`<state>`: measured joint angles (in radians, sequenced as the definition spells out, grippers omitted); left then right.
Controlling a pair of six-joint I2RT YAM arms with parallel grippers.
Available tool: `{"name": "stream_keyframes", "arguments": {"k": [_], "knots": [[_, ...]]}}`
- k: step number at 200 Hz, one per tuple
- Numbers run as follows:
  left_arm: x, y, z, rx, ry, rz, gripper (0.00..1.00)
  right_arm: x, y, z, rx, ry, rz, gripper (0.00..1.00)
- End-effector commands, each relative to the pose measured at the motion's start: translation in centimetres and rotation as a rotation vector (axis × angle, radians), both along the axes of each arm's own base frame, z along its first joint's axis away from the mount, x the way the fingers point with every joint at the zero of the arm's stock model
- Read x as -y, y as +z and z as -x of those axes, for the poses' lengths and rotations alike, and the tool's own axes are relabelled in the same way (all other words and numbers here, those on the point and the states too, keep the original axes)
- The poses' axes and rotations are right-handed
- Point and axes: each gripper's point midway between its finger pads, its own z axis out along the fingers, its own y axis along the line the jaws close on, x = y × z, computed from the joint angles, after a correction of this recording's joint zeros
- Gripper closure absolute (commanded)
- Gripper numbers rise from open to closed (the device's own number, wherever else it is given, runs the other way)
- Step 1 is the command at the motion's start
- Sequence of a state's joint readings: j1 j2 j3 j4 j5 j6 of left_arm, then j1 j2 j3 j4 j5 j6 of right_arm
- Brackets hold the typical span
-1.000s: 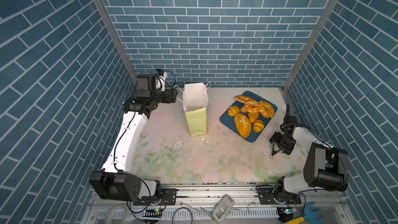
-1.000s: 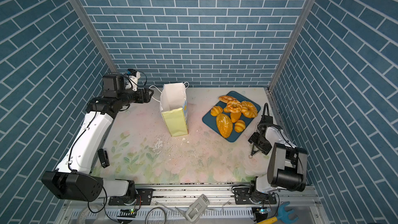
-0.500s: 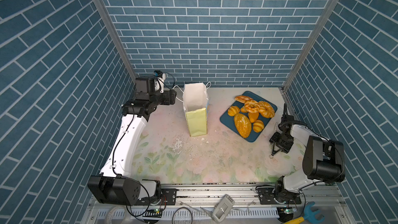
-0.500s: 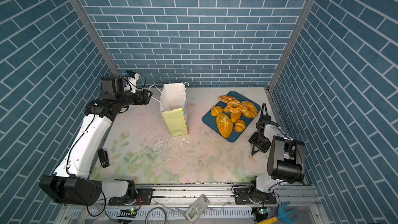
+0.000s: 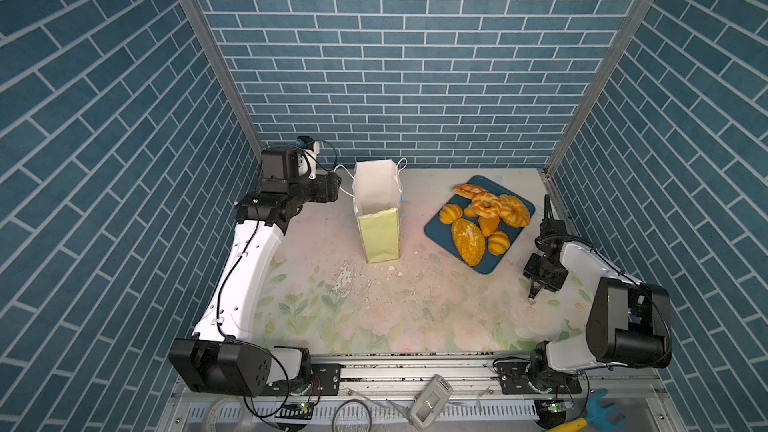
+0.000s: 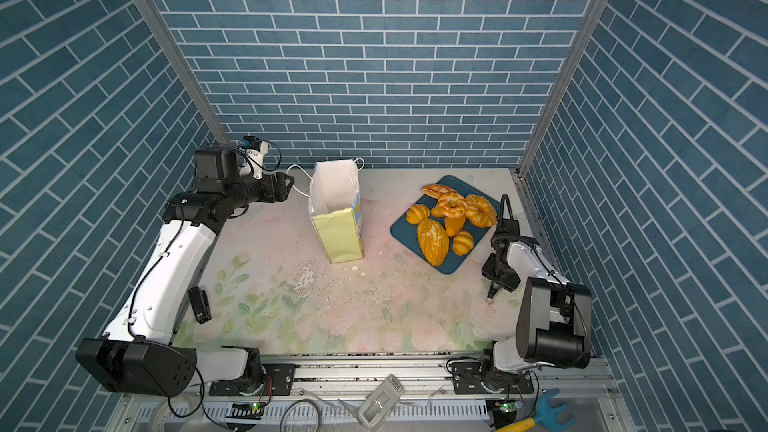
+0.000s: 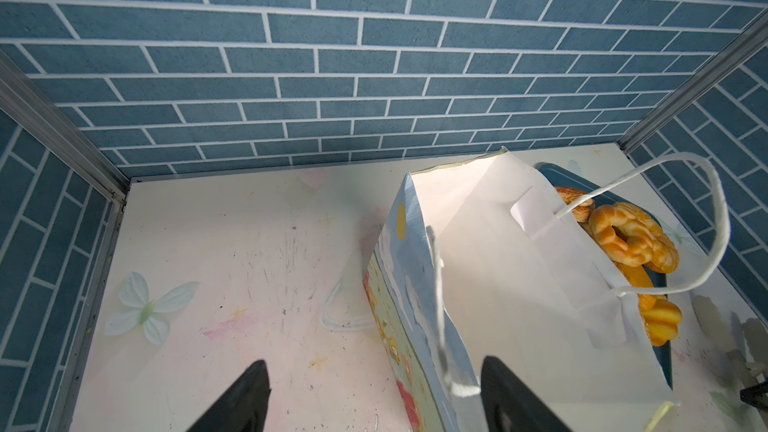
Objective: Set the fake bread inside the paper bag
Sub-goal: 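Grasp the tongs with the right gripper and lift them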
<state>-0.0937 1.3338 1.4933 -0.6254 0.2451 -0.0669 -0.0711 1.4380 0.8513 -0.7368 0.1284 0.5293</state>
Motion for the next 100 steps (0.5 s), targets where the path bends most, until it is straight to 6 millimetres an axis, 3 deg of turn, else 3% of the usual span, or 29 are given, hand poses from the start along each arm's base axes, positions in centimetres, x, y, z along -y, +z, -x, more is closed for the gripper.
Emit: {"name": "stream_keyframes", "arguments": {"k": [1, 60, 100], "knots": [[0.4, 1.1, -0.4, 0.037, -0.023, 0.022, 0.19, 0.1, 2.6, 1.7, -0.040, 0.065, 0.069, 0.49], [1.1, 2.3, -1.0, 0.049, -0.058, 0.039, 0.19, 0.0, 6.3, 5.3, 0.010, 0.073, 0.118, 0.49], [1.5, 2.5, -1.2, 0.052, -0.070, 0.068, 0.19, -0.5, 8.5, 5.4, 0.077, 0.094, 0.106, 0.49]]}}
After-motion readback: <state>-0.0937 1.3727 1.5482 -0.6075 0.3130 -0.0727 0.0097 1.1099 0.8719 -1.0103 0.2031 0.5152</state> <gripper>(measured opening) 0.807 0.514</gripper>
